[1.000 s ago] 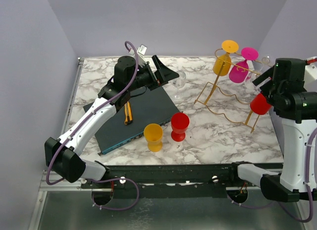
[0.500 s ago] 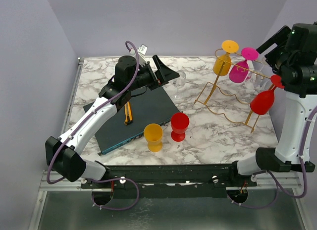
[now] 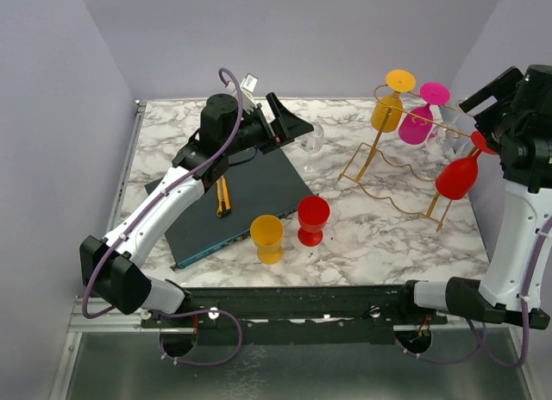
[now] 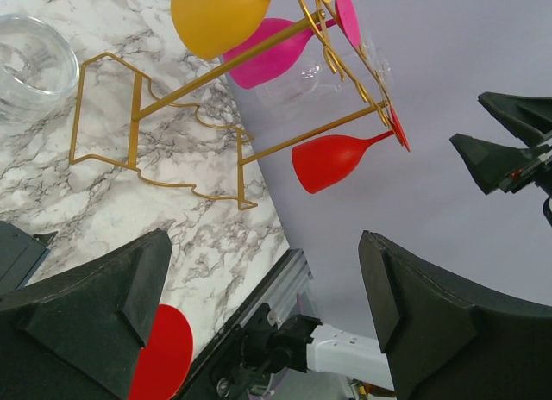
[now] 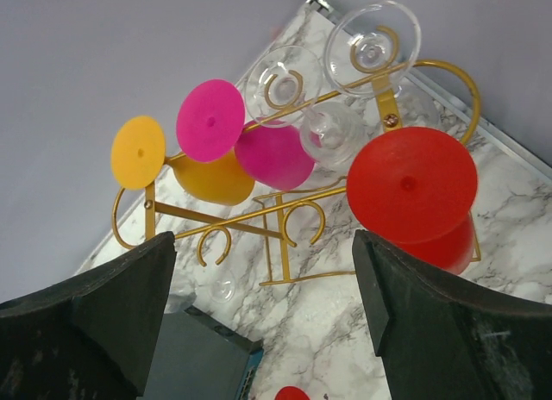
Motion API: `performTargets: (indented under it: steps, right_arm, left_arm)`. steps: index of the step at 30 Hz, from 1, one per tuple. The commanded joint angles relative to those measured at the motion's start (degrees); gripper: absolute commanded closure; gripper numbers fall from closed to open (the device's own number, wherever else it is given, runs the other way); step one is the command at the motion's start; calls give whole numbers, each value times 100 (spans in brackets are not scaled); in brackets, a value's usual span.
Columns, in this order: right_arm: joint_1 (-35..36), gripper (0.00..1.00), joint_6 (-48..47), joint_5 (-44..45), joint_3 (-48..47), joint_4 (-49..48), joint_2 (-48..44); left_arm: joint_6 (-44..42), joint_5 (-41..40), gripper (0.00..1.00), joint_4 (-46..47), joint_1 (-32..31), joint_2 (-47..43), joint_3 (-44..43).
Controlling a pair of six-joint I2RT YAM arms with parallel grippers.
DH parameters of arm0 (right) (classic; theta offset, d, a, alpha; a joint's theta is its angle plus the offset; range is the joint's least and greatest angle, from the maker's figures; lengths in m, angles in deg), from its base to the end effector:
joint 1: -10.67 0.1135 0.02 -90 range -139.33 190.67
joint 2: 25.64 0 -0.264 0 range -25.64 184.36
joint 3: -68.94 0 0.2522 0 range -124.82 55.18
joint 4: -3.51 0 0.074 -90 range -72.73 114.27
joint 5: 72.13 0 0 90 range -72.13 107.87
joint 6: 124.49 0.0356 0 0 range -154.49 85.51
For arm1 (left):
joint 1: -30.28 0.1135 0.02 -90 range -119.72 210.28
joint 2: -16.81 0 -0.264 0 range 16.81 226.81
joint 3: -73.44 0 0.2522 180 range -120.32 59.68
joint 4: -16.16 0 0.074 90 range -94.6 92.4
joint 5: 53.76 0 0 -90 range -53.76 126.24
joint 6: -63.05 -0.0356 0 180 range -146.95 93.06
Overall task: Take the wine glass off the wine glass rack
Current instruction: Pick up the wine glass from the wine rack.
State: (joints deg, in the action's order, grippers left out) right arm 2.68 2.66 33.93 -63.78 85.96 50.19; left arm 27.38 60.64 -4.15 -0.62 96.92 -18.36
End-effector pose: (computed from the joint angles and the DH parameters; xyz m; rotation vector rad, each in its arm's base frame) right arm 0.1875 -0.0363 0.5340 0.9275 1.7703 0.0440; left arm 0.2729 -0.1805 0.4087 -0.0401 1.9424 -1.4159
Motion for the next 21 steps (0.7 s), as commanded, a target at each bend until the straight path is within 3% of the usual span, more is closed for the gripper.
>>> performTargets:
  steps: [1,6,10,12,21]
  right_arm:
    - [-95,9,-156,387,-37,-84,-69]
    - [-591,9,-399,-109,-970,136,577]
    - [-2243,11,-494,-1924,-1556,258,1077]
    - [-2696,13,-440,-2488,-1475,282,1089]
    - [-2720,14,-211,-2519,-65,168,-23]
  left_arm:
    - [-98,-44,1,-5,-39,26,-88]
    - [-80,-6,1,39,-39,20,-69]
    - [-80,25,1,48,-39,-13,-105]
    - [-85,42,1,53,-39,-36,-123]
    - [-93,55,1,159,-39,-58,-13]
